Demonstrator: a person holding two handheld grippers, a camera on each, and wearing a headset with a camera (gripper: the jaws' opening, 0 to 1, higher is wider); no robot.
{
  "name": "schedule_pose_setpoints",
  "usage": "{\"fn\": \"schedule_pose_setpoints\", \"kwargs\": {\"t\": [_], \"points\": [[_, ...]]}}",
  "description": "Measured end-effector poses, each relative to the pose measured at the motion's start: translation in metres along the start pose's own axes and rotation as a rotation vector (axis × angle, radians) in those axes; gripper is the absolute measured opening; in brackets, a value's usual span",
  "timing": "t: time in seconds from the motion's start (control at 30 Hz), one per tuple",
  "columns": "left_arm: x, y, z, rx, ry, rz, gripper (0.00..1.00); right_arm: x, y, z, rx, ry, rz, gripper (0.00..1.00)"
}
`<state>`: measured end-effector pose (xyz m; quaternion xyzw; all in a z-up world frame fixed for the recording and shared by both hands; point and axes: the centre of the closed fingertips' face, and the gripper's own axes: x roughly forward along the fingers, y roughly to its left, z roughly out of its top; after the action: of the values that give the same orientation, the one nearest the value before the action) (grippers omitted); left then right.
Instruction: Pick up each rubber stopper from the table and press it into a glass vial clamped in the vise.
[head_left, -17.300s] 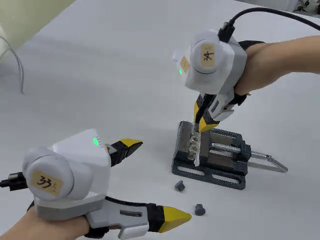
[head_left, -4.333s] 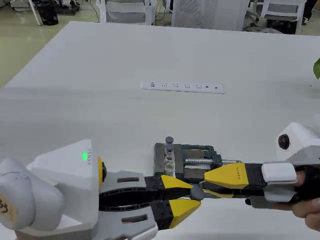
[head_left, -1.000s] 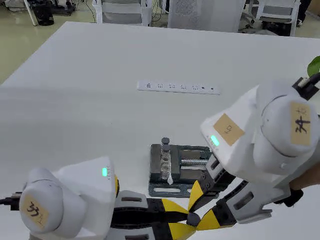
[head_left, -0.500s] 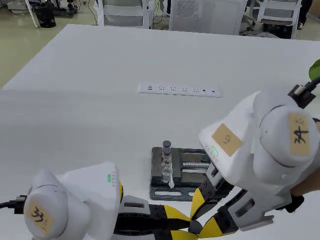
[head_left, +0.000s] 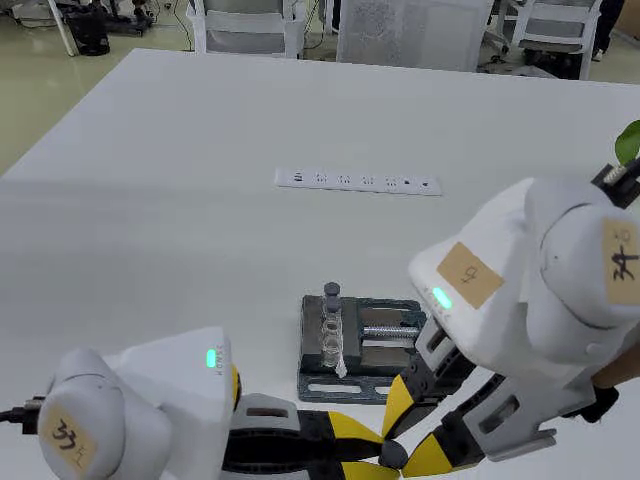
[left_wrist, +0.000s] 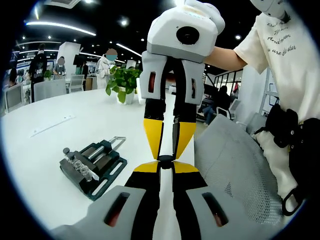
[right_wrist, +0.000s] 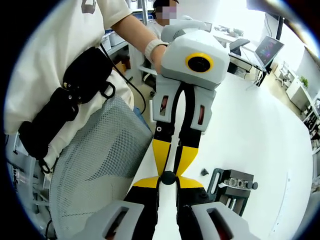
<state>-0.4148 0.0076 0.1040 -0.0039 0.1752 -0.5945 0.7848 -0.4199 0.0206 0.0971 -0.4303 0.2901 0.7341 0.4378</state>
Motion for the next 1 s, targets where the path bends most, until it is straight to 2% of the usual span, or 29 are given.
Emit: {"fn": "schedule_pose_setpoints", "kwargs": {"t": [0.2,0.43,0.73,0.83,1.0], "points": [[0.0,0.001,0.0,0.0,-0.004,0.006,0.04,0.0,-0.001,0.001,-0.007,0.002,-0.008,0.08],[0.002,-0.001,0.0,0.002,-0.002,0.0,0.05,0.001,-0.001,0.0,0.013,0.009,0.009,0.07],[0.003,0.002,-0.001,0.017,-0.009,0.026,0.05,0.003,-0.005,-0.004,0.018,0.016,0.014,0.07],[0.001,0.007,-0.004,0.01,0.001,0.05,0.11,0.003,-0.007,-0.007,0.019,0.028,0.006,0.07],[-0.003,0.018,-0.011,-0.011,0.004,0.104,0.31,0.001,-0.012,-0.013,0.032,0.038,-0.002,0.07]]}}
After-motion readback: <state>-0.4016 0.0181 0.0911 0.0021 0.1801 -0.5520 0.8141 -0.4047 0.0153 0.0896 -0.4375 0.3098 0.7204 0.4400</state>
